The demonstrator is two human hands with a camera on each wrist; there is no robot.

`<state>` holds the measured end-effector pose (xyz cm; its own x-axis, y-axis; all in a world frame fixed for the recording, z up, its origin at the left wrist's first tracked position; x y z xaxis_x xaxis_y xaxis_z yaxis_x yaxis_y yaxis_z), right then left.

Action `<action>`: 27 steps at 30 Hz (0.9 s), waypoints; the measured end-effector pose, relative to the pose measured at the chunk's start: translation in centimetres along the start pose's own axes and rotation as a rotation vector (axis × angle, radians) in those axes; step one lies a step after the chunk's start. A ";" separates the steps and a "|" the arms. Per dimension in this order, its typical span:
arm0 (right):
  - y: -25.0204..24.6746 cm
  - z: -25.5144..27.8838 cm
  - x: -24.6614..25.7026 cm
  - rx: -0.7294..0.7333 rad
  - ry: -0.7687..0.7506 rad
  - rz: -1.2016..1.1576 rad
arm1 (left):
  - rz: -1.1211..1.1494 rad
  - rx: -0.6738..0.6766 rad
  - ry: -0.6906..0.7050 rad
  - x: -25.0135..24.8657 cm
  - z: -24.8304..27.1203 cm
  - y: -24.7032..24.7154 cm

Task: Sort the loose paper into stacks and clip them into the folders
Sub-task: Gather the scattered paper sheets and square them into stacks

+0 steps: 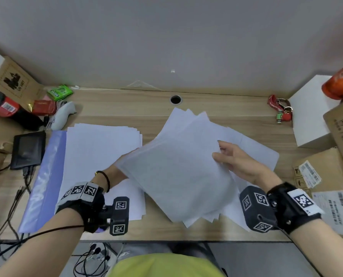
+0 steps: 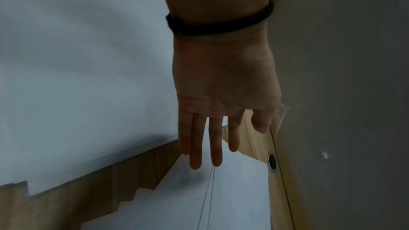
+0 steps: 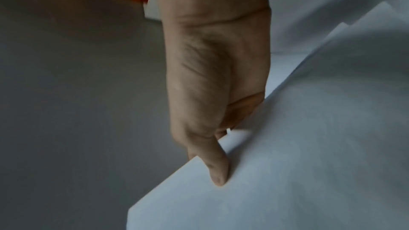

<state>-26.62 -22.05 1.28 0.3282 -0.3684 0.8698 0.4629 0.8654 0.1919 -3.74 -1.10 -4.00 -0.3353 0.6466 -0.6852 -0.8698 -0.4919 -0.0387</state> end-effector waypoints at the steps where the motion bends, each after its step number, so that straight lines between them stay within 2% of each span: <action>1: -1.6 0.3 0.0 -0.086 -0.024 -0.084 | -0.005 0.069 -0.006 -0.1 -0.3 0.8; 3: -5.1 0.8 -0.8 -0.327 -0.076 -0.223 | 0.017 0.090 -0.045 -0.5 -1.5 1.9; 6: -9.7 2.0 -4.2 -0.769 -0.066 -0.373 | -0.018 0.000 -0.027 -0.7 -3.5 2.2; 8: -11.6 3.3 -7.7 -0.967 0.081 -0.359 | -0.043 -0.049 0.005 -0.7 -4.7 2.5; 9: -11.9 3.9 -9.4 -1.011 0.198 -0.336 | -0.071 -0.058 0.013 -0.9 -5.2 2.8; 11: -11.4 4.8 -12.2 -0.992 0.346 -0.383 | -0.128 -0.085 0.037 -1.5 -6.1 3.3; 15: -9.5 5.4 -15.5 -0.976 0.419 -0.589 | -0.269 -0.120 0.051 -2.5 -7.6 3.9; 20: -8.0 4.7 -14.8 -0.973 0.320 -0.729 | -0.385 -0.089 0.046 -3.2 -9.0 5.1; 24: -8.1 3.7 -14.4 -0.984 0.363 -0.706 | -0.390 -0.047 0.035 -0.9 -12.1 4.7; 27: -7.9 3.3 -13.5 -0.957 0.394 -0.575 | -0.333 -0.048 0.014 -1.3 -10.4 5.6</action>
<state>-37.43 -22.82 -10.53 0.0243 -0.8448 0.5345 0.9985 -0.0061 -0.0550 -4.43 -10.72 -10.89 -0.0302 0.7684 -0.6392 -0.9125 -0.2822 -0.2962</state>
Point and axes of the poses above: each hand's wrist, its own z-axis away from the middle knuckle, its own y-axis out of the palm, x = y × z, the point moved 6 cm from there along -z, towards the middle knuckle
